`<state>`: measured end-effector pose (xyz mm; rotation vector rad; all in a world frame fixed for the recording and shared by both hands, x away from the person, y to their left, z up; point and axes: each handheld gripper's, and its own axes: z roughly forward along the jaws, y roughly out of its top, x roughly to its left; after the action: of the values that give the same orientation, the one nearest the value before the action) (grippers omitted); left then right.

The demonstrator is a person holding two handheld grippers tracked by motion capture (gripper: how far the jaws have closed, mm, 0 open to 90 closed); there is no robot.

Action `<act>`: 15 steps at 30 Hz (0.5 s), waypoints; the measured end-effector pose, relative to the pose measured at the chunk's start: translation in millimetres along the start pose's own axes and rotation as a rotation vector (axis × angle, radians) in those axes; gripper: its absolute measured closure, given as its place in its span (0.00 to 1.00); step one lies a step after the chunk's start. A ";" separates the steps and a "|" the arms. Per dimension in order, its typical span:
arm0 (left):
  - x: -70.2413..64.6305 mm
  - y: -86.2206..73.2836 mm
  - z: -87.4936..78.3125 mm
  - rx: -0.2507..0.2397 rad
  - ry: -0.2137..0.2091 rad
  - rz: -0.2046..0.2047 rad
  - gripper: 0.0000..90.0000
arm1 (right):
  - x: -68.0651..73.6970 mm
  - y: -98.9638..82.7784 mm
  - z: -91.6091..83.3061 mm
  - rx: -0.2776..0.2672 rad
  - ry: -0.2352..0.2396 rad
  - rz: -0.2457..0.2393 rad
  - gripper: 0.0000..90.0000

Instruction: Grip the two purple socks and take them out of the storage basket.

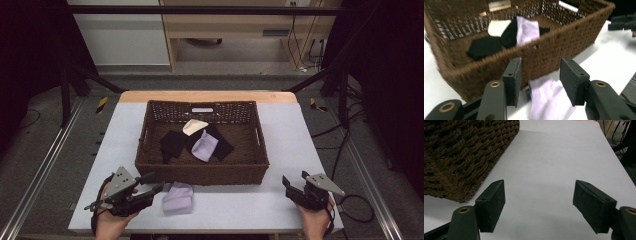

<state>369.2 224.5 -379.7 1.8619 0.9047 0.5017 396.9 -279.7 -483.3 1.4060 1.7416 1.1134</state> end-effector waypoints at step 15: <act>9.7 58.3 21.4 -0.067 0.034 0.004 0.57 | 1.7 0.5 2.1 -0.002 -0.005 0.011 0.27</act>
<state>411.3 204.5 -337.5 1.7996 0.8962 0.5616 398.5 -277.6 -483.7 1.4171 1.7307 1.1160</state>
